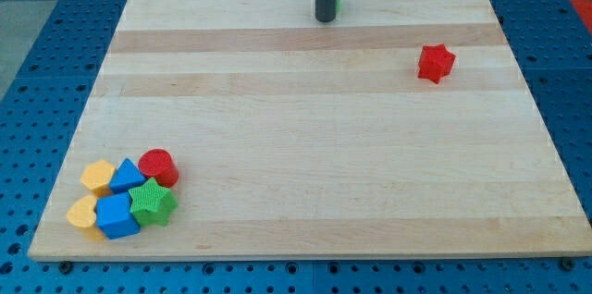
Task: Move the red star to the top center
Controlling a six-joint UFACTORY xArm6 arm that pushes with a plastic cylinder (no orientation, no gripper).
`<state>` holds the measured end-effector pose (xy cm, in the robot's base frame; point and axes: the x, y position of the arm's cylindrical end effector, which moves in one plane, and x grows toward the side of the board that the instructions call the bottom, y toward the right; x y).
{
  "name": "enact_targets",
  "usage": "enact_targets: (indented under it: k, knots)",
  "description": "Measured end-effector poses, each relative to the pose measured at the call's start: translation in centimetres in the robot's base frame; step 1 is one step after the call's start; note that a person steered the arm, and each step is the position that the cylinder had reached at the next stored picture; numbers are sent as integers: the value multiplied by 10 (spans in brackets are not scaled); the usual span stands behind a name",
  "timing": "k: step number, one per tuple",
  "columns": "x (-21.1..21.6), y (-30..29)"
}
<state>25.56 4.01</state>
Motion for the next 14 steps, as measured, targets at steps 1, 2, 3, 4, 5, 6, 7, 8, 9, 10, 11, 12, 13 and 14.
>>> enact_targets:
  k: [1,2,3,4,5,6,7,8,9,10,11,12,13,14]
  knots:
    - [19,88]
    - [43,171]
    - [65,208]
    - [94,175]
    - [101,155]
    - [98,155]
    - [98,155]
    - [99,158]
    - [109,148]
    - [114,127]
    - [126,114]
    - [136,111]
    - [130,78]
    - [134,56]
